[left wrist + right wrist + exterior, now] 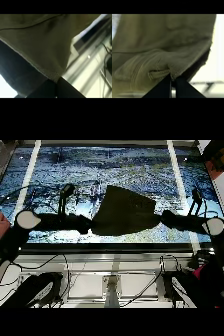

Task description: Fold the clothes and pants, and hang the long-sleeved shirts on hangers.

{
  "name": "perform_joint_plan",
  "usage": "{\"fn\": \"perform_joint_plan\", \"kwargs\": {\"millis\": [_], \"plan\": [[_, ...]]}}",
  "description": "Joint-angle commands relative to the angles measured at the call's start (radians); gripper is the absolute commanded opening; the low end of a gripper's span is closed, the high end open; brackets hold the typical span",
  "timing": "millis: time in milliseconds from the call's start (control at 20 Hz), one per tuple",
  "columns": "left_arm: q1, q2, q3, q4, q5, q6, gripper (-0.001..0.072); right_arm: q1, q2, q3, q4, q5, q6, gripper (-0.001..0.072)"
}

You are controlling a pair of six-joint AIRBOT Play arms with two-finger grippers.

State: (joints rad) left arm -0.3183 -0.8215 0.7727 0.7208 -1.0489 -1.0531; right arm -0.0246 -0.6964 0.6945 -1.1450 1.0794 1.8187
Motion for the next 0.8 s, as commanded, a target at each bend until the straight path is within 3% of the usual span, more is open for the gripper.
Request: {"fn": "perform_joint_plan", "kwargs": {"millis": [0,150,250,500,600,750], "plan": [[-0.014,0.097,-0.13,0.013,-0.034,-0.018,0.0013,0.0,0.105,-0.084,-0.086,0.174,0.096,0.0025],[-0.014,0.085,-0.156,0.013,-0.067,-0.018,0.0013,0.0,0.097,-0.087,-0.072,0.307,0.074,0.0025],[-0.014,0.084,-0.156,0.012,-0.051,-0.017,0.0012,0.0,0.097,-0.087,-0.074,0.31,0.048,0.0025],[-0.012,0.012,-0.016,0.008,0.146,-0.026,0.0011,-0.001,0.027,-0.042,-0.035,-0.008,0.058,0.0023],[-0.012,-0.116,0.134,0.008,0.198,-0.063,0.0011,0.0,-0.072,0.001,0.003,-0.14,0.057,0.0023],[-0.012,-0.388,0.381,0.009,0.205,-0.034,0.0011,0.0,-0.262,0.059,0.076,-0.341,0.042,0.0023]]}}
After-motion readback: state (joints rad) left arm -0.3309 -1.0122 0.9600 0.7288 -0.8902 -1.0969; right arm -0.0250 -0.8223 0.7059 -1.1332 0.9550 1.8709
